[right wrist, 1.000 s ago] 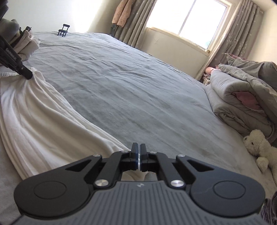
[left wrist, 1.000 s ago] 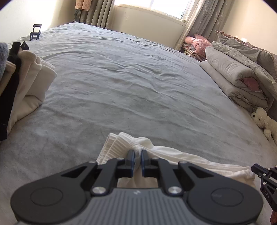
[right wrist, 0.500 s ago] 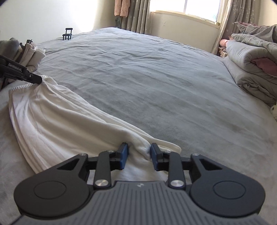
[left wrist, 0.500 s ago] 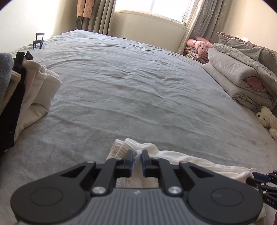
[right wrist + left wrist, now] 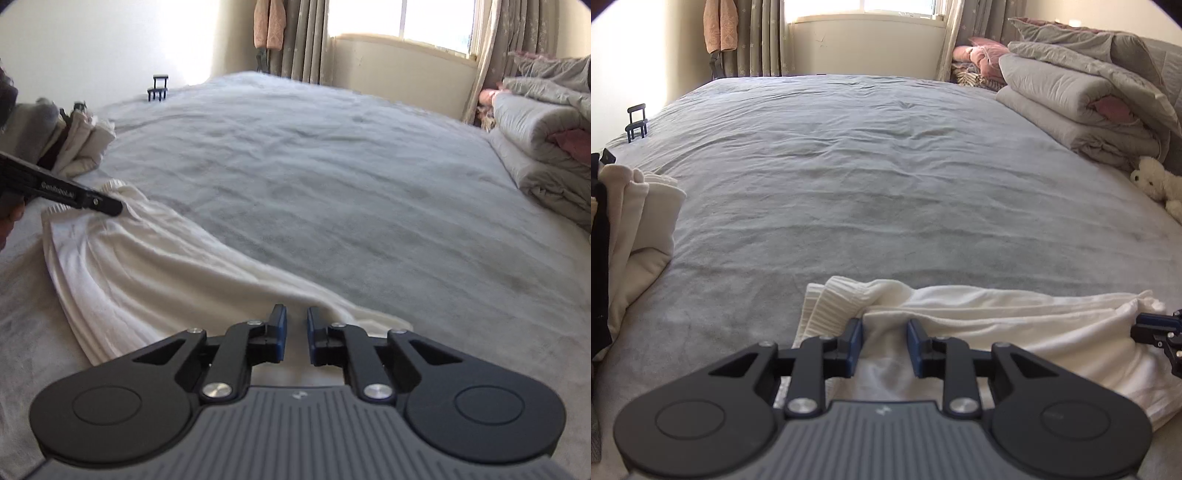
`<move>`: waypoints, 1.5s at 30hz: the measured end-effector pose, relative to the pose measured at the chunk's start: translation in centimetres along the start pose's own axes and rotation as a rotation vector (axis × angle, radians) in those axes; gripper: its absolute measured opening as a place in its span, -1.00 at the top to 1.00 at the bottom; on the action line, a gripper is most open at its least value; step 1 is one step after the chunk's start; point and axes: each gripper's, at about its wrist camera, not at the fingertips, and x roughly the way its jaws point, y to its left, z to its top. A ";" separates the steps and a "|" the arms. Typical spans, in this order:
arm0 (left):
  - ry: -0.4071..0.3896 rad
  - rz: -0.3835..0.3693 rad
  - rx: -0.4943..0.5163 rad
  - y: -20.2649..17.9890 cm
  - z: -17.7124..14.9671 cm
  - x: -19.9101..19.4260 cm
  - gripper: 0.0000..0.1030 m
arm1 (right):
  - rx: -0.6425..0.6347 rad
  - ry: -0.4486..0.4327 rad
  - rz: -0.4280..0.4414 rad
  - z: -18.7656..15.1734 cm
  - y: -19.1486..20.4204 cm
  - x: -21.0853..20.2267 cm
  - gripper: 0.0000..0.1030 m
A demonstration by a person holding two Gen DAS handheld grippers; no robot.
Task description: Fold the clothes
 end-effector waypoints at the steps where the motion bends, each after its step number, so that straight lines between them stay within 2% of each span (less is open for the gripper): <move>1: -0.004 0.010 0.012 -0.1 -0.1 0.1 0.47 | 0.009 0.011 0.001 -0.3 -0.1 0.4 0.77; 4: -0.016 0.030 0.007 0.0 0.3 -0.1 0.48 | 0.012 0.010 -0.009 0.1 -0.1 -0.2 0.71; 6: -0.027 0.042 -0.017 0.5 0.5 -0.2 0.59 | -0.003 0.010 -0.017 0.1 0.2 -0.4 0.61; 9: -0.038 0.039 -0.053 1.0 0.6 -0.5 0.69 | -0.018 0.001 -0.033 0.0 0.6 -0.6 0.58; 14: -0.105 0.048 -0.074 1.4 1.1 -1.8 0.73 | 0.018 -0.127 -0.011 0.7 0.9 -2.5 0.57; 16: -0.115 0.014 -0.055 1.0 1.1 -2.1 0.73 | 0.023 -0.090 -0.009 0.7 1.1 -1.8 0.35; 18: -0.109 -0.045 -0.023 0.4 1.0 -2.1 0.65 | 0.033 -0.006 -0.022 0.3 1.3 -0.4 0.30; 21: -0.092 -0.079 0.035 -1.0 0.6 -1.7 0.40 | 0.039 0.002 -0.029 0.1 1.4 -0.2 0.28; 22: -0.080 -0.080 0.052 -1.4 0.4 -1.3 0.23 | 0.044 -0.013 -0.030 0.5 1.5 -0.6 0.28; 26: -0.035 -0.082 0.119 -3.0 -0.3 0.1 0.19 | 0.077 -0.119 -0.003 2.1 2.4 -2.4 0.28; 28: -0.030 -0.063 0.136 -3.0 -0.7 0.6 0.19 | 0.072 -0.095 0.003 2.8 3.3 -1.9 0.28; 31: -0.034 -0.062 0.134 -2.7 -0.7 0.5 0.19 | 0.067 0.068 -0.039 2.2 3.9 1.1 0.27; 33: -0.033 -0.057 0.124 -2.3 -0.7 0.3 0.19 | 0.114 0.077 -0.041 1.5 3.7 1.2 0.26; 38: -0.020 -0.064 0.045 -0.7 -0.4 0.6 0.19 | 0.097 0.135 -0.059 0.9 4.7 0.1 0.26; 43: -0.022 -0.057 0.041 -0.9 -0.4 0.4 0.19 | 0.121 0.148 -0.060 0.2 4.4 -1.2 0.26; 45: -0.023 -0.058 0.041 -1.0 -0.4 0.1 0.18 | 0.154 0.152 -0.057 0.0 3.7 -2.2 0.15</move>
